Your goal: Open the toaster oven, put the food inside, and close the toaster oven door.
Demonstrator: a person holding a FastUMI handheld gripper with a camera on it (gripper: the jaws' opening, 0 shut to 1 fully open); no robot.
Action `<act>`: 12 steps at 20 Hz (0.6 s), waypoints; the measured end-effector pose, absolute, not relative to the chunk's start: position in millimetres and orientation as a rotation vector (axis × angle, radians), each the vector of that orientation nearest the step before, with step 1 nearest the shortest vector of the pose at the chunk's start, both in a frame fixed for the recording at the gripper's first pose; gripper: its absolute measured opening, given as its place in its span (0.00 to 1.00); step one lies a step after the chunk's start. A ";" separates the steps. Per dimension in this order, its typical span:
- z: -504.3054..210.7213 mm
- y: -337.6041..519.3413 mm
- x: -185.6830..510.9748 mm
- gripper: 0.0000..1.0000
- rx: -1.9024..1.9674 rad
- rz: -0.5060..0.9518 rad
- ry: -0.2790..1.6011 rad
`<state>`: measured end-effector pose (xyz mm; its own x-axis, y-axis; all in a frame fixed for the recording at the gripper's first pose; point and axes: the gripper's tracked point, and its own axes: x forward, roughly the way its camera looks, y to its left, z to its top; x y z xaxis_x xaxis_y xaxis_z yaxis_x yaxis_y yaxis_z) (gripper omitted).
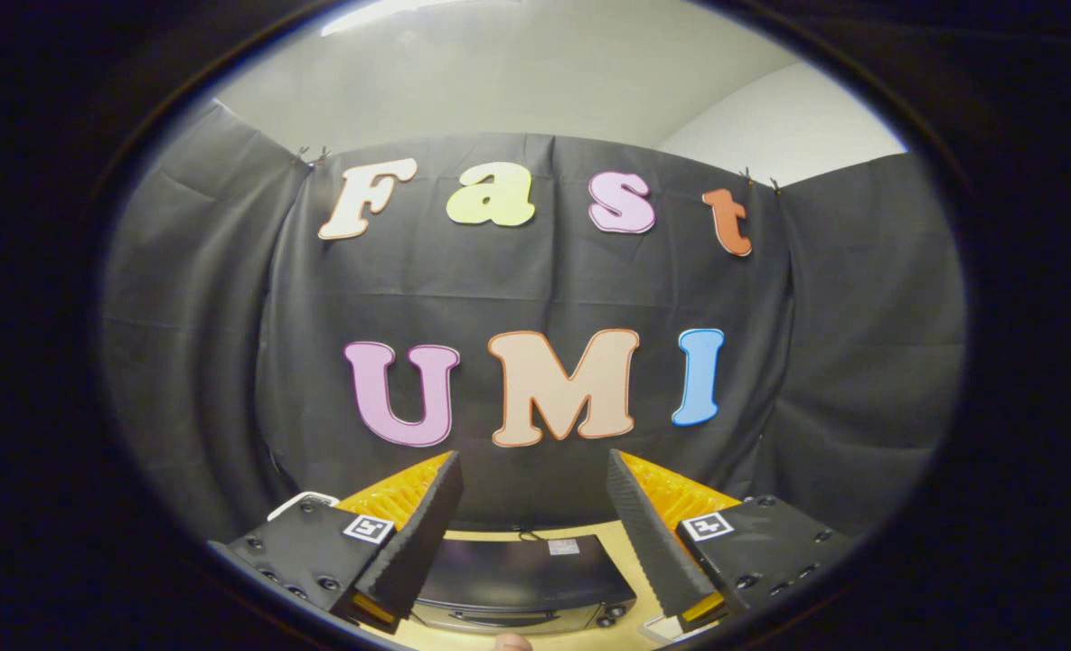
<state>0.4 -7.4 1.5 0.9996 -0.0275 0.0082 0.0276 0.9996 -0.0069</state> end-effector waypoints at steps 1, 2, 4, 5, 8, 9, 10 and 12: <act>2.0 -7.8 0.2 1.00 -0.003 -0.029 -0.013; 1.2 -8.4 0.6 1.00 0.001 -0.032 -0.018; -7.7 -8.3 2.7 1.00 0.011 -0.034 -0.024; -15.7 -7.9 4.7 1.00 0.014 -0.034 -0.020; -43.0 -8.4 12.7 1.00 0.008 -0.049 -0.011; -55.7 -6.9 15.7 1.00 0.008 -0.050 -0.005; -67.7 -6.3 19.6 1.00 0.011 -0.055 0.004; -93.7 -2.9 27.4 1.00 0.025 -0.062 0.026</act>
